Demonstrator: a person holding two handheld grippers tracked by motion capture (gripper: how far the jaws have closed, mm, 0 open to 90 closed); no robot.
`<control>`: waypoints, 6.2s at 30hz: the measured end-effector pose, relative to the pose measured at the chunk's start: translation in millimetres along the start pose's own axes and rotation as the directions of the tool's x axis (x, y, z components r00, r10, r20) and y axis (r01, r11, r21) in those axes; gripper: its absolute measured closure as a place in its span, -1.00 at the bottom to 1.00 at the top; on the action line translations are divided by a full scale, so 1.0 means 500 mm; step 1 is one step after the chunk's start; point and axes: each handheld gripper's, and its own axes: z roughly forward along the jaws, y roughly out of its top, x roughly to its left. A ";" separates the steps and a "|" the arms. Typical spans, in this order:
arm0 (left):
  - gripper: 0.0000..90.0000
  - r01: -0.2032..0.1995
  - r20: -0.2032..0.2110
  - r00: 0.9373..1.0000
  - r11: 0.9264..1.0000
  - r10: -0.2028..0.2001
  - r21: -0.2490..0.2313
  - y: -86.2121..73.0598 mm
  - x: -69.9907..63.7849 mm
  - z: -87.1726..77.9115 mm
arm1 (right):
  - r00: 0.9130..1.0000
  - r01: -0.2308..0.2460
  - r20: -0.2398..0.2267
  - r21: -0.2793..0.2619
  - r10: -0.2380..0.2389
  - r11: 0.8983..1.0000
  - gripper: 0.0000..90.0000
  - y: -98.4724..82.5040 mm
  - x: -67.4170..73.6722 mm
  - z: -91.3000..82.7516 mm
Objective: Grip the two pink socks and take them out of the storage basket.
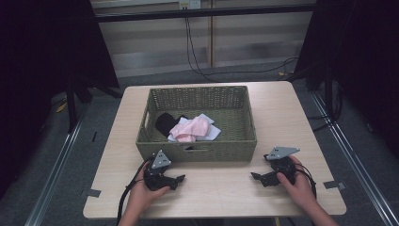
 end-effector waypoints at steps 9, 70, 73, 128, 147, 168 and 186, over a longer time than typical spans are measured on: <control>-0.58 0.008 -0.012 1.000 1.000 -0.008 0.002 0.002 -0.002 0.000 | 1.000 0.000 0.000 0.000 0.000 1.000 -0.76 0.000 0.000 0.000; -0.46 0.091 0.113 0.988 0.992 -0.101 0.084 0.222 0.024 -0.167 | 1.000 -0.002 0.000 0.002 0.002 1.000 -0.76 0.000 0.000 0.000; -0.45 0.081 0.111 0.990 0.992 -0.092 0.094 0.242 0.030 -0.172 | 1.000 -0.002 0.000 0.002 0.002 1.000 -0.76 0.000 0.000 0.000; -0.09 0.203 0.020 0.974 0.916 -0.224 0.347 0.365 0.159 0.016 | 1.000 0.001 -0.001 -0.003 -0.001 1.000 -0.76 0.000 0.000 0.001; 0.17 0.246 -0.001 0.964 0.887 -0.267 0.390 0.358 0.179 0.091 | 1.000 0.007 -0.006 -0.005 -0.007 1.000 -0.76 0.001 -0.001 0.001; 0.95 0.228 -0.042 0.972 0.883 -0.231 0.411 0.411 0.181 0.028 | 1.000 0.008 -0.008 -0.003 -0.008 1.000 -0.76 0.001 -0.001 0.001; 0.95 0.261 -0.039 0.963 0.892 -0.266 0.369 0.423 0.192 -0.003 | 1.000 0.007 -0.010 -0.003 -0.007 1.000 -0.76 0.001 -0.001 0.001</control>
